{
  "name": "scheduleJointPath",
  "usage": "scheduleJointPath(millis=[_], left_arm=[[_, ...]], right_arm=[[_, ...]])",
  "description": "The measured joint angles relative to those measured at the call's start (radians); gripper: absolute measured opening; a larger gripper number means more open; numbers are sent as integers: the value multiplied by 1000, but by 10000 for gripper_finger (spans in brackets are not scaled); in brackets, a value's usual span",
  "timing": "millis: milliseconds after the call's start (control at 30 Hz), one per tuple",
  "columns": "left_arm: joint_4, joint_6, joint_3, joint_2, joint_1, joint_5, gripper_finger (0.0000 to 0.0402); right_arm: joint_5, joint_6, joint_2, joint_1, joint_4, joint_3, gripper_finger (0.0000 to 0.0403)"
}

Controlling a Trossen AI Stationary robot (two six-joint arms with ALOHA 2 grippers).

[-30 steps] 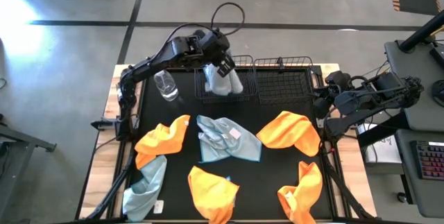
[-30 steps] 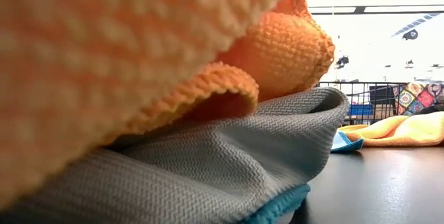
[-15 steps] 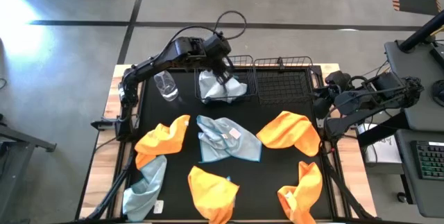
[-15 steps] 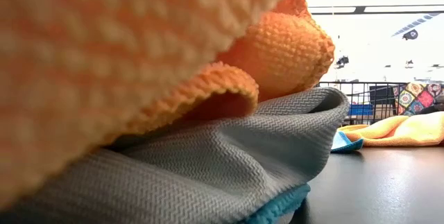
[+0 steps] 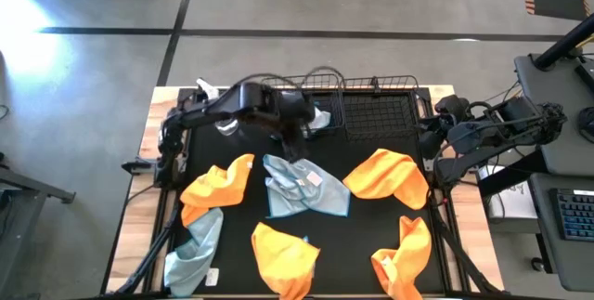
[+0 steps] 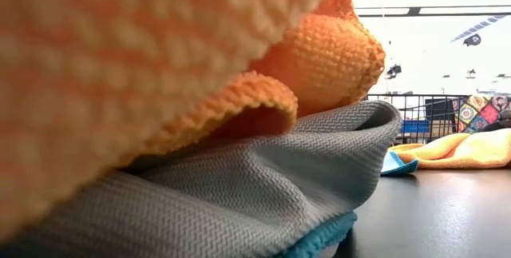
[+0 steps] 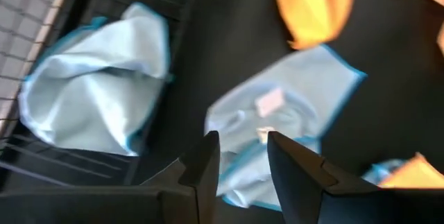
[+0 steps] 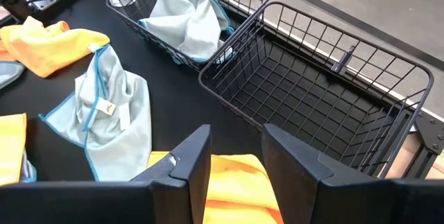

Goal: Sort microfiber towel by color & place in baskets
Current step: Put the top blue microfiber towel into the left black wire basket

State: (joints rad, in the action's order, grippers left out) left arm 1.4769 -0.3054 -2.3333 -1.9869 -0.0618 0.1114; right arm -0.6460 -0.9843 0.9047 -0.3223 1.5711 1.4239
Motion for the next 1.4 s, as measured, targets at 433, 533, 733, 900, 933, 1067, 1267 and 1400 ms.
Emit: scheduleJointPath(millis=[433,533,733,900,933,1067,1267,1400], left_arm=[[-20,-75,-9,3,147,3,103],[-28,-86,-9,3,148,6,103],[-28,-115,-9,2,149,9,103],[-26,-120,-9,-16,151,10,103],[-26,-117,-9,-23,151,10,103],[-19,-99,-9,-69,154,10,103],[-17,-52,-8,-165,155,9,103],[-19,-40,-8,-230,155,9,103]], right_arm=[[0,-3,0,0,-2,0,123],[0,-4,0,0,-4,0,123],[1,-18,0,0,-4,0,123],[3,-17,0,0,-4,0,123],[3,-14,0,0,-5,0,123],[3,-11,0,0,-4,0,123],[25,0,0,0,-4,-2,123],[26,1,0,0,-3,-5,123]])
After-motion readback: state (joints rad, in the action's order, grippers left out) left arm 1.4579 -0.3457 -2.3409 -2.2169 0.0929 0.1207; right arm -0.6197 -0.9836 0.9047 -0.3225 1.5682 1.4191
